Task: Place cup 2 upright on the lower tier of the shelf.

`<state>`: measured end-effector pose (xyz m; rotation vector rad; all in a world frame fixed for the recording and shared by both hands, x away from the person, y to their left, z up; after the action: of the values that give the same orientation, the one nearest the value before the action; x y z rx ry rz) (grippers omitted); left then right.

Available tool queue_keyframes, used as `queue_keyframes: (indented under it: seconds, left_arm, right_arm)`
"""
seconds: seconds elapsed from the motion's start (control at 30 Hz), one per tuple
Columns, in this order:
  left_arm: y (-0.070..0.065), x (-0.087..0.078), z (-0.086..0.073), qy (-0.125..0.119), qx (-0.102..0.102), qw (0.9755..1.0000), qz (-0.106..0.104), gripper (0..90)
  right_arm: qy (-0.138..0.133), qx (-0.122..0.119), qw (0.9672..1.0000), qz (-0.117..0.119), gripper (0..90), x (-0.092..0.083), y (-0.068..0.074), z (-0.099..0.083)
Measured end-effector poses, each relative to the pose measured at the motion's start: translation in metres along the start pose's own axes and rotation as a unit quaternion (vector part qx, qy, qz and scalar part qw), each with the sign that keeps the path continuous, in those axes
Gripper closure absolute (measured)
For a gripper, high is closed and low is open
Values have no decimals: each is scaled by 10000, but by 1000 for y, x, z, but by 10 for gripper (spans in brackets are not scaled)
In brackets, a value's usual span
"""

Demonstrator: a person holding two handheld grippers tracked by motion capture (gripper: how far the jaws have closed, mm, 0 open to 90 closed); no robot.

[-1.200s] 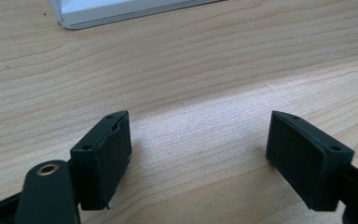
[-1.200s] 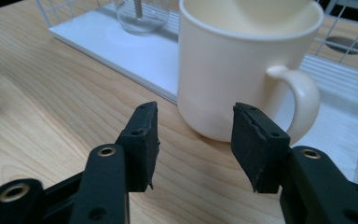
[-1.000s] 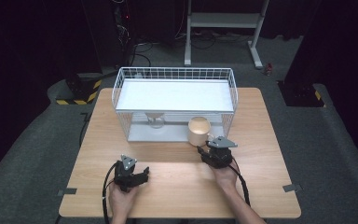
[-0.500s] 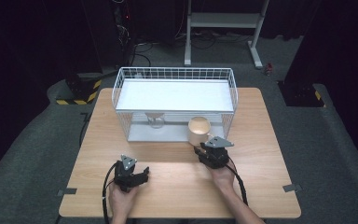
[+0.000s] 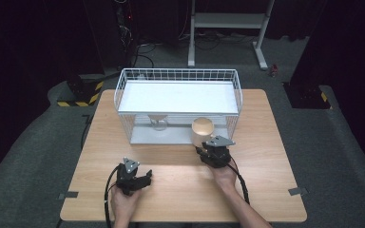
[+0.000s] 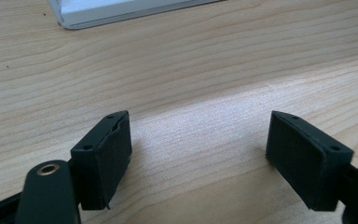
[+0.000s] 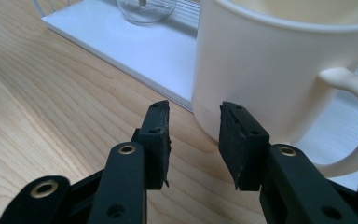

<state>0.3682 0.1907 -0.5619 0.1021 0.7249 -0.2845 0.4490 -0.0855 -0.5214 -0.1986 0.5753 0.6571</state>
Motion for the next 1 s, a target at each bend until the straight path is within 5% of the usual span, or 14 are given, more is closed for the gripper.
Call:
queue_keyframes:
  seconds: [1.0]
  left_arm:
    - [0, 0, 0, 0, -6, 10000, 11, 227]
  right_arm:
    - [171, 100, 9998, -49, 610, 15, -13, 17]
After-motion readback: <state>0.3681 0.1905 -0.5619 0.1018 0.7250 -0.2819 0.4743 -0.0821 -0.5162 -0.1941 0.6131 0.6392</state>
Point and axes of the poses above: each handheld gripper's, and its own axes: x roughly forward along the jaws, z roughly out of its top, y roughly to its left, the point moved 5 cm from there along x, roughly forward along the jaws, and after that the axes turned 1 degree about -z, right-handed, at the moved point
